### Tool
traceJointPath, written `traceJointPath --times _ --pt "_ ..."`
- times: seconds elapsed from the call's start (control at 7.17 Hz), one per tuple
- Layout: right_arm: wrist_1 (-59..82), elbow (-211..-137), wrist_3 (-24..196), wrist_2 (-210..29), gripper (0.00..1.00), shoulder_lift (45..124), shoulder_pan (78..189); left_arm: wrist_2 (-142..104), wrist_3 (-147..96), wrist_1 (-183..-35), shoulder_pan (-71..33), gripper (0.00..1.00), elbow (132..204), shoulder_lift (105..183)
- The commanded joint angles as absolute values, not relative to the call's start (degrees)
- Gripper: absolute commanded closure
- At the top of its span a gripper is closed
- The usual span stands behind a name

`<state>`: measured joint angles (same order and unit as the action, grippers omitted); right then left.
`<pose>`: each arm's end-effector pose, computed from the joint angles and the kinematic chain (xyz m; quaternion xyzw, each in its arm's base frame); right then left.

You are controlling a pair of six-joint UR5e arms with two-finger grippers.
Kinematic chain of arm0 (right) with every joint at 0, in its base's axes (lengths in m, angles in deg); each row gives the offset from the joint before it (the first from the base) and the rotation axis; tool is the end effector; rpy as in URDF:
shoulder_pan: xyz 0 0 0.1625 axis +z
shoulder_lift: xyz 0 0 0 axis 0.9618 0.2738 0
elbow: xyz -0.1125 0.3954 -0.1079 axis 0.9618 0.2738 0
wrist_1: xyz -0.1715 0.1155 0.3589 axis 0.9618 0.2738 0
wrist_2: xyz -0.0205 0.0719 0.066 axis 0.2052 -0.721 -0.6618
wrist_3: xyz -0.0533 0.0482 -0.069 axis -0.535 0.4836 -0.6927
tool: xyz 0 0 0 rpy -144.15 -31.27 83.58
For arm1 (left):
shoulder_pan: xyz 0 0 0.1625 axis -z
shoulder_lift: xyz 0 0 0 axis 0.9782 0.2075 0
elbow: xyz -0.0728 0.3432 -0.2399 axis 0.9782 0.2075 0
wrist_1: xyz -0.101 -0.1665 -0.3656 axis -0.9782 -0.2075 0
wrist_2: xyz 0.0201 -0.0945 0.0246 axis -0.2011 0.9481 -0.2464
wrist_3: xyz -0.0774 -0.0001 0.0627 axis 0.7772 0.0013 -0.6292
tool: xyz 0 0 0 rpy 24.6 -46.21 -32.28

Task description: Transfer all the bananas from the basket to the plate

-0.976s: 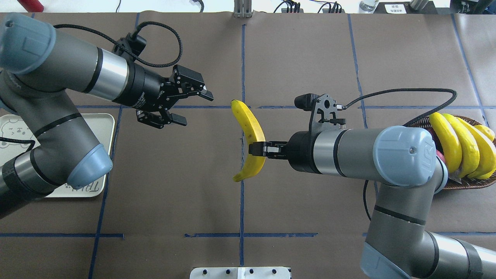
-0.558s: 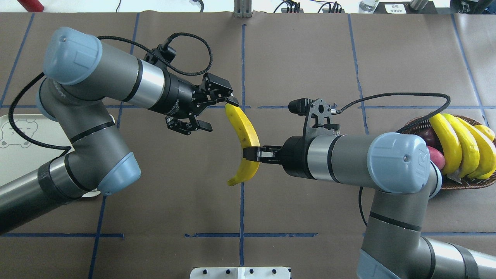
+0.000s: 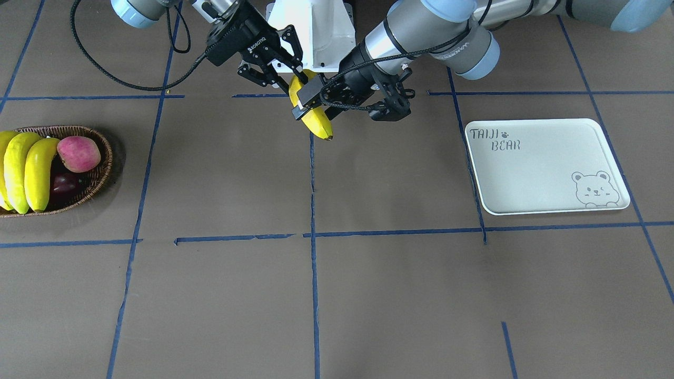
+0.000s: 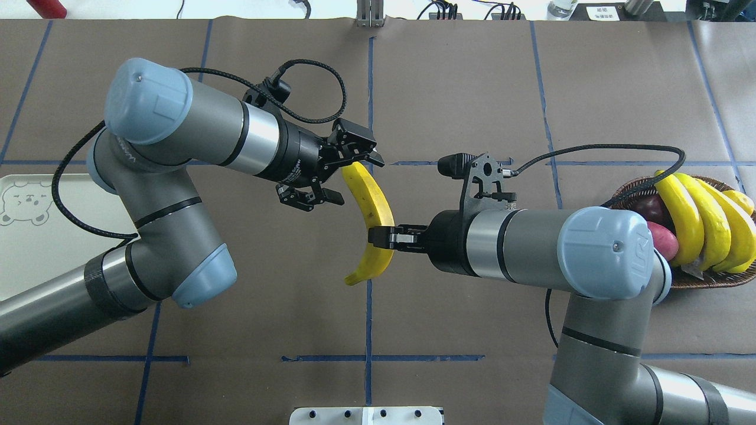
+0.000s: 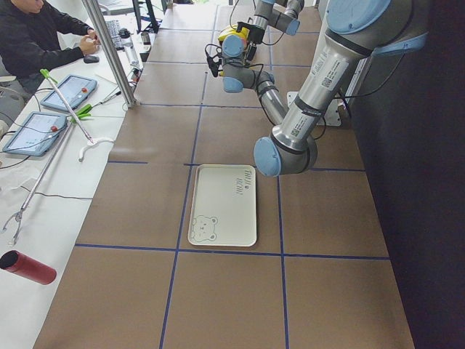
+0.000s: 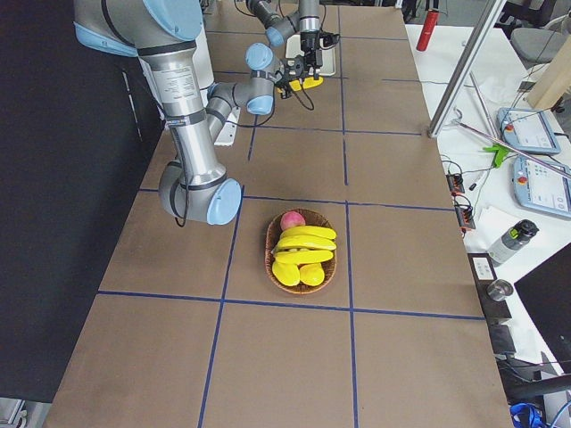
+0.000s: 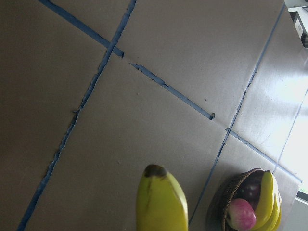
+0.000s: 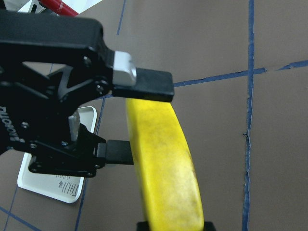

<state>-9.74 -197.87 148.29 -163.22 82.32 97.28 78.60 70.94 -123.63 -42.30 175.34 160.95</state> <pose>-0.4357 -0.3207 0.1695 0.1616 -0.6485 0.0447 0.7425 0.4576 -0.4336 0.1333 -0.0993 0.6760 -0.1881 0.7055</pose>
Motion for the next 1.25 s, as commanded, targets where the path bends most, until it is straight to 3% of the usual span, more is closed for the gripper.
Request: traceJointPath --times 0.0,0.14,0.28,0.42,0.56,0.7,1.12 --pt "-9.7 -198.2 148.3 -163.2 0.98 82.4 97.3 78.2 71.4 -123.4 -43.2 0.15 175.4 161.3" --pt "-9.7 -198.2 148.3 -163.2 0.98 82.4 97.3 78.2 72.1 -123.6 -43.1 0.80 175.5 161.4" --pt "-9.7 -198.2 148.2 -163.2 0.97 82.5 97.3 78.2 71.7 -123.6 -43.1 1.00 175.5 161.3" --pt "-9.7 -198.2 148.2 -163.3 0.96 82.5 97.4 78.2 72.3 -123.4 -42.7 1.00 175.5 161.4" --pt "-9.7 -198.3 148.3 -163.5 0.40 82.5 97.4 78.2 72.3 -123.4 -42.5 1.00 175.5 161.4" --pt "-9.7 -198.5 148.4 -163.5 0.01 83.1 97.6 78.2 72.3 -123.4 -42.5 1.00 175.5 161.4" --pt "-9.7 -200.0 150.0 -163.6 0.00 83.4 97.7 78.1 72.2 -121.7 -41.5 1.00 175.4 161.1"
